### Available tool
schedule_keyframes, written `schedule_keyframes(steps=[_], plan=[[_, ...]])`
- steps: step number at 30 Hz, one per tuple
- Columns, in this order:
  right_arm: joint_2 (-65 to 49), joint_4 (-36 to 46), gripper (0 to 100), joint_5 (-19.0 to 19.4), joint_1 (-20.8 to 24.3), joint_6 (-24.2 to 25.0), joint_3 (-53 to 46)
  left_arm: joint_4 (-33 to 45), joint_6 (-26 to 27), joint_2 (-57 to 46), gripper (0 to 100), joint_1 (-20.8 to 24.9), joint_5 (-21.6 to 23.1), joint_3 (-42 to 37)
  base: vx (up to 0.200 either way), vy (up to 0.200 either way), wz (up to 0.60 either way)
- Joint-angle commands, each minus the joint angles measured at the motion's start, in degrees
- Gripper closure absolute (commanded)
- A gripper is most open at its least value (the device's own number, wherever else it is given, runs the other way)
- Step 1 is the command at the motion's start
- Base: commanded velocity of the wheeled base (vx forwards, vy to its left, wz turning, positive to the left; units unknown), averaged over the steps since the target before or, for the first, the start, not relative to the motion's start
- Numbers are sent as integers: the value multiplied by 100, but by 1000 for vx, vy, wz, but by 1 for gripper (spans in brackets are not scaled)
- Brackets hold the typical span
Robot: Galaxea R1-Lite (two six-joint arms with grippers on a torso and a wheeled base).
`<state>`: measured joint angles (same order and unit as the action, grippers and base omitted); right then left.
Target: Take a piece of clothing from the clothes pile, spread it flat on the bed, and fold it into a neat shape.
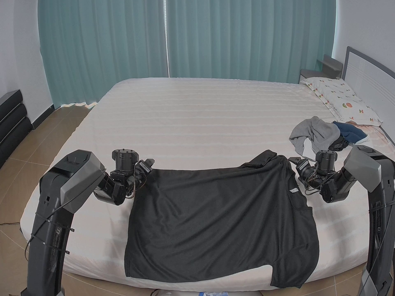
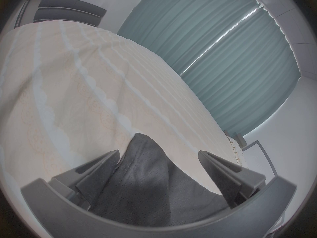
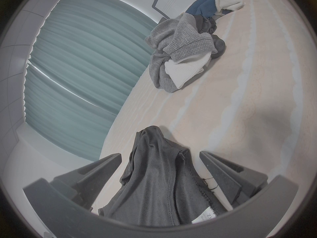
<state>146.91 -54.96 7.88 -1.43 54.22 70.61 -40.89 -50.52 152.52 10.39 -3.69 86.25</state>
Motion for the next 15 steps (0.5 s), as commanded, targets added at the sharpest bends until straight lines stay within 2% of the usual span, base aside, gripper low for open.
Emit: schedule_keyframes(steps=[1, 2, 7, 13, 15], plan=[[31, 2, 0, -5, 28, 0, -3, -16, 51, 68, 0, -2, -17, 6, 0, 0, 0], [31, 2, 0, -5, 37, 0, -3, -25, 104, 85, 100, -2, -26, 15, 0, 0, 0], [57, -6, 0, -32, 46, 0, 6, -60, 174, 173, 100, -10, -114, 138, 0, 0, 0], [22, -209, 0, -67, 37, 0, 6, -288, 147, 604, 100, -98, -984, 1113, 0, 0, 0], [48, -296, 0, -102, 46, 0, -3, -297, 130, 674, 100, -125, -1125, 1298, 0, 0, 0]])
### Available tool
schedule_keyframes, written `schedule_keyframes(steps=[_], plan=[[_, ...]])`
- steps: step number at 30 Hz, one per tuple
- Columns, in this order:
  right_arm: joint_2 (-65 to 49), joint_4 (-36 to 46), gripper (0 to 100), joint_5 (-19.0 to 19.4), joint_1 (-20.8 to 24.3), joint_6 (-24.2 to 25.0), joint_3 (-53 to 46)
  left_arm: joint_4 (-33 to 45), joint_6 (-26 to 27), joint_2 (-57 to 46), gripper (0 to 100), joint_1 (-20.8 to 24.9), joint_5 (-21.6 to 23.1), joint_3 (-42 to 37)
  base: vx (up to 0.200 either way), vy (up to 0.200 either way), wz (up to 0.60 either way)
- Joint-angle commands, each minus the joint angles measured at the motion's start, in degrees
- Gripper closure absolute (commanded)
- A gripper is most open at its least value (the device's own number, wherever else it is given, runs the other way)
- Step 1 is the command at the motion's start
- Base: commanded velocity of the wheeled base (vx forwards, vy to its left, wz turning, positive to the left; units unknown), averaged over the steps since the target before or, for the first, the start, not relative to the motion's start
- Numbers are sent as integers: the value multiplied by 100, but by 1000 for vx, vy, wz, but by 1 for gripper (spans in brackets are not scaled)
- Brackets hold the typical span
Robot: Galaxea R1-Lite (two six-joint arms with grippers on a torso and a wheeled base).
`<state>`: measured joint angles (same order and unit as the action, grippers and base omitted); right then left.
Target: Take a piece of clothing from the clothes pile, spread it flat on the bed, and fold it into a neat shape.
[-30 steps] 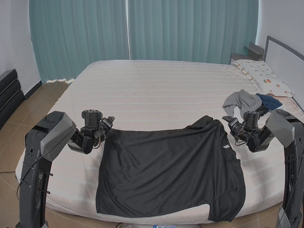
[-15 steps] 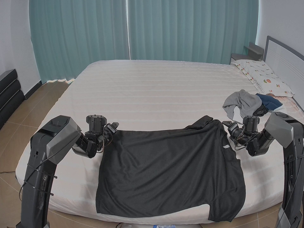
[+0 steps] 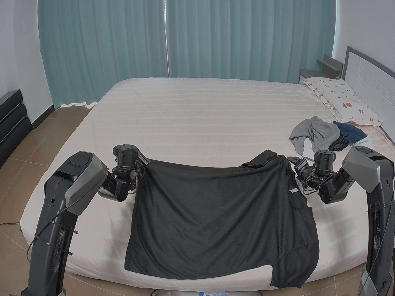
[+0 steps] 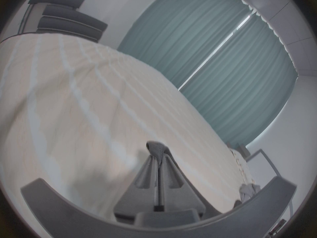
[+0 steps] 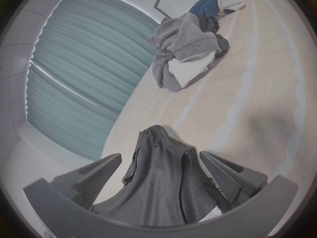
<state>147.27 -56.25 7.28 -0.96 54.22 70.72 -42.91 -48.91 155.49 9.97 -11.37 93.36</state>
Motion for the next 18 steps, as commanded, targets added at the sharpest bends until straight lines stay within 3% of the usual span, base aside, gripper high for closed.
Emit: schedule_keyframes(steps=[1, 18], plan=[[12, -167, 0, -42, 0, 0, -14, -95, -31, 377, 100, -83, -357, 587, 0, 0, 0], [205, -422, 0, -139, -18, -43, 100, -147, -163, 526, 100, -268, -418, 956, 0, 0, 0]])
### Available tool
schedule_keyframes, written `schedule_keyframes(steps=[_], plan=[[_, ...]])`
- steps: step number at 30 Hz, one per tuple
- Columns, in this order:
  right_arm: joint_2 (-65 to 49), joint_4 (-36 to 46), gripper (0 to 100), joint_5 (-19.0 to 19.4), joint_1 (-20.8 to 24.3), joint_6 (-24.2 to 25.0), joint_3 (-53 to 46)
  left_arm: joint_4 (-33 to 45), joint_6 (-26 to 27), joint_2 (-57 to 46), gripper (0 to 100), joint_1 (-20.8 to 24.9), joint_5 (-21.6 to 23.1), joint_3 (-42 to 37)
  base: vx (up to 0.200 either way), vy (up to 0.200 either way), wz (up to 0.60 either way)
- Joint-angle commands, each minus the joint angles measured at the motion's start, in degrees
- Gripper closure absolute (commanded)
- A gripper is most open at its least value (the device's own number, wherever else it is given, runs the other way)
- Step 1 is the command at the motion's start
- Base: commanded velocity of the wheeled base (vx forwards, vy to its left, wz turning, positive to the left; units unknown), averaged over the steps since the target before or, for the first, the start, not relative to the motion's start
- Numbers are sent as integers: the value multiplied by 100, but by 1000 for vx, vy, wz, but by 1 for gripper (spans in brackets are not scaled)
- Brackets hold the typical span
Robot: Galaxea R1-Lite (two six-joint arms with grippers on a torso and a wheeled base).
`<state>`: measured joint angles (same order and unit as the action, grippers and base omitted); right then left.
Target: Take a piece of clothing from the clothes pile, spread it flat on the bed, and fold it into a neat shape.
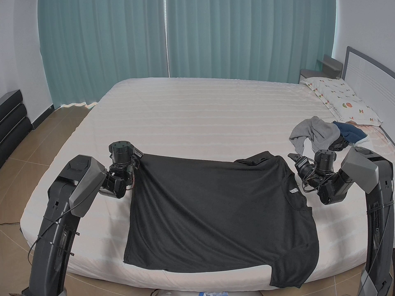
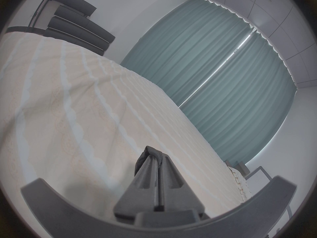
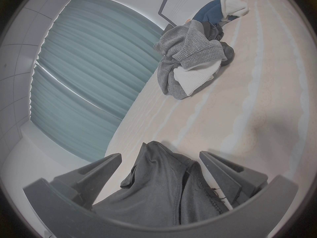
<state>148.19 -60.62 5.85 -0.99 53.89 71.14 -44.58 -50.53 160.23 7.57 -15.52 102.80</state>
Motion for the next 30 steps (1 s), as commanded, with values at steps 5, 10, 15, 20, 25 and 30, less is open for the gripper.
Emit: schedule_keyframes(steps=[5, 10, 15, 20, 25, 30], plan=[[457, 77, 0, -31, 2, -107, 497, 64, -1, 52, 100, -19, -4, -50, 0, 0, 0], [703, 86, 0, -58, 2, -476, 690, 169, -1, 52, 100, -28, -4, -76, 0, 0, 0], [755, 402, 0, -58, 64, -977, 998, 213, -9, 52, 100, -19, -4, -111, 0, 0, 0], [553, 1158, 0, -75, -16, -1672, 1560, 213, -9, 43, 100, -19, -13, -129, 0, 0, 0], [360, 1993, 0, -14, 11, -1768, 2070, 213, -9, 43, 100, -36, -39, -155, 0, 0, 0], [465, 2564, 0, 4, 134, -1804, 2641, 213, -9, 43, 100, -36, -39, -190, 0, 0, 0]])
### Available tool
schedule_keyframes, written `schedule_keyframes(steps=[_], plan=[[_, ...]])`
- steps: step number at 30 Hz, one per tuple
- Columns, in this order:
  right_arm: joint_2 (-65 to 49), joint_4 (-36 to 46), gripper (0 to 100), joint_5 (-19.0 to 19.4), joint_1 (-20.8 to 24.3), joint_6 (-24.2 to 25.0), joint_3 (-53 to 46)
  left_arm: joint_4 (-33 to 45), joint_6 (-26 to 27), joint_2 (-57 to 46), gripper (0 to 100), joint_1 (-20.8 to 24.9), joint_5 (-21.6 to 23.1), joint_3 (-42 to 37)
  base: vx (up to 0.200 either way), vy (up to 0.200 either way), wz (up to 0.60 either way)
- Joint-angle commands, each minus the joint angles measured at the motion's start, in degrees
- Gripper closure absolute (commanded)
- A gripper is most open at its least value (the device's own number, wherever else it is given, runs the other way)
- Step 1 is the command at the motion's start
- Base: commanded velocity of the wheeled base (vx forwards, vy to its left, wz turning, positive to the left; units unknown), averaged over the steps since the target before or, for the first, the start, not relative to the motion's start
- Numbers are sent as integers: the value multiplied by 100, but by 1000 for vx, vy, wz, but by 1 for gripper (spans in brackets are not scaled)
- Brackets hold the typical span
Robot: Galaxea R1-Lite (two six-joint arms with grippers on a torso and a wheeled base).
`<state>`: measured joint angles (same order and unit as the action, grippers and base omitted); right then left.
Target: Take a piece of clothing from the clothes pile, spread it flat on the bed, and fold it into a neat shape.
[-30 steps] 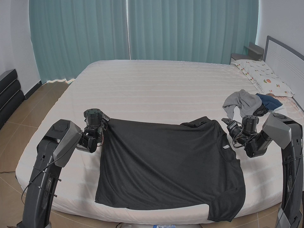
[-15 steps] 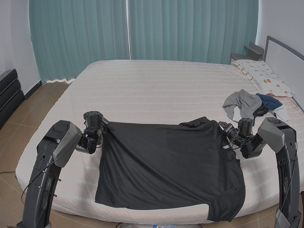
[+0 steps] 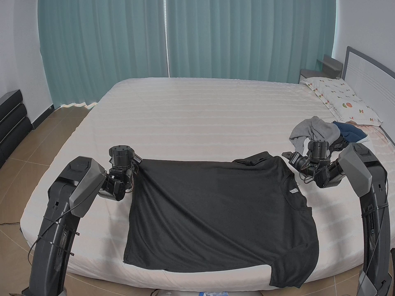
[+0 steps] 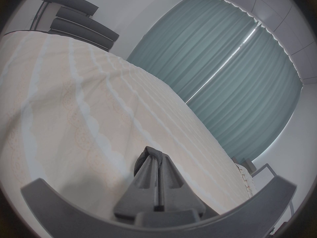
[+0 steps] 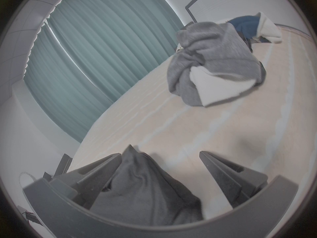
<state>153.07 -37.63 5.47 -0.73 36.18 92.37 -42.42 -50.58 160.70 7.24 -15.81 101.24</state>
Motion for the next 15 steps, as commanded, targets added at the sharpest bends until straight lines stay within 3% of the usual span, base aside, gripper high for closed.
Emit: schedule_keyframes(steps=[1, 13, 14, 15], plan=[[66, 318, 0, 42, 117, -32, 616, -3, -5, -3, 100, -3, -10, -43, 0, 0, 0], [610, 476, 0, -29, 143, -67, 1125, 6, -5, -3, 100, -3, -10, -43, 0, 0, 0], [619, 511, 100, -29, 152, -76, 1134, 6, -5, -3, 100, -3, -10, -43, 0, 0, 0], [619, 520, 100, -20, 152, -76, 1143, 6, -5, -3, 100, -3, -10, -43, 0, 0, 0]])
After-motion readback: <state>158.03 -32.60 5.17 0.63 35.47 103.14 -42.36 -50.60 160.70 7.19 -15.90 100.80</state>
